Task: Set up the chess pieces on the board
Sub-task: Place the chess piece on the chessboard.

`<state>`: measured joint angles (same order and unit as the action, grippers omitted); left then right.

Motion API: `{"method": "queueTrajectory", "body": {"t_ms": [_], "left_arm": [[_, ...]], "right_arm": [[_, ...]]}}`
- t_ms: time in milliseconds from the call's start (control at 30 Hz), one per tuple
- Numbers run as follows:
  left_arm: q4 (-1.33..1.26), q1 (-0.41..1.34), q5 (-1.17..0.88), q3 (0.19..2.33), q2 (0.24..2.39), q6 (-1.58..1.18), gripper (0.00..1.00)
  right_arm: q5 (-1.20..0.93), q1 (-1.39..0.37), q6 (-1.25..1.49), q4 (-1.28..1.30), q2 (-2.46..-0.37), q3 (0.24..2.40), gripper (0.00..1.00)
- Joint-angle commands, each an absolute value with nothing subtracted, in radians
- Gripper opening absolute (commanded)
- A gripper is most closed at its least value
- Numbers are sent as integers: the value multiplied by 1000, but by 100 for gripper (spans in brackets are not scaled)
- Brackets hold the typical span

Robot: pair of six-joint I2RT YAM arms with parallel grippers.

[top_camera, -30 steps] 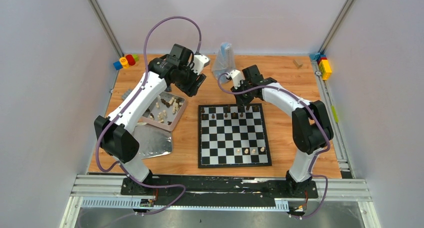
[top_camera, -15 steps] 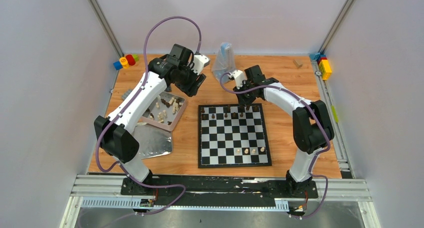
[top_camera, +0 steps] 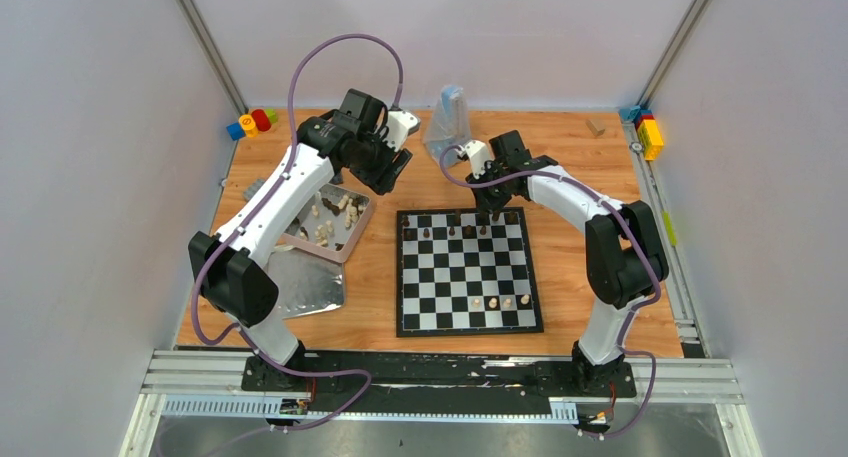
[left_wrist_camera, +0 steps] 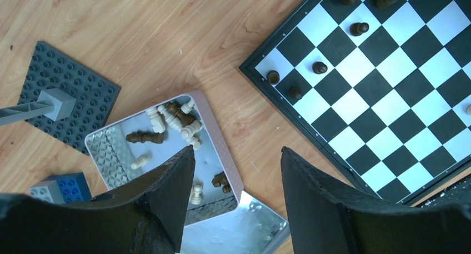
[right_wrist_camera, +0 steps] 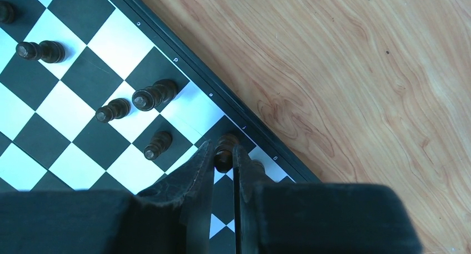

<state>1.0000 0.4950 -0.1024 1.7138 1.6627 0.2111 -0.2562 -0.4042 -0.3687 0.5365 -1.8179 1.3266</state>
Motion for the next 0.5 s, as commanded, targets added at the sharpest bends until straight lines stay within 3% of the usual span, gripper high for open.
{"method": "queueTrajectory", "body": {"t_ms": [0, 467], "left_arm": [[975, 491, -102, 1715, 1624, 224, 66], [973, 491, -101, 1712, 1620, 227, 66]], "right_arm": [[-279, -401, -377, 545, -1825, 1328, 1], [-277, -401, -378, 557, -1851, 1333, 4]]}}
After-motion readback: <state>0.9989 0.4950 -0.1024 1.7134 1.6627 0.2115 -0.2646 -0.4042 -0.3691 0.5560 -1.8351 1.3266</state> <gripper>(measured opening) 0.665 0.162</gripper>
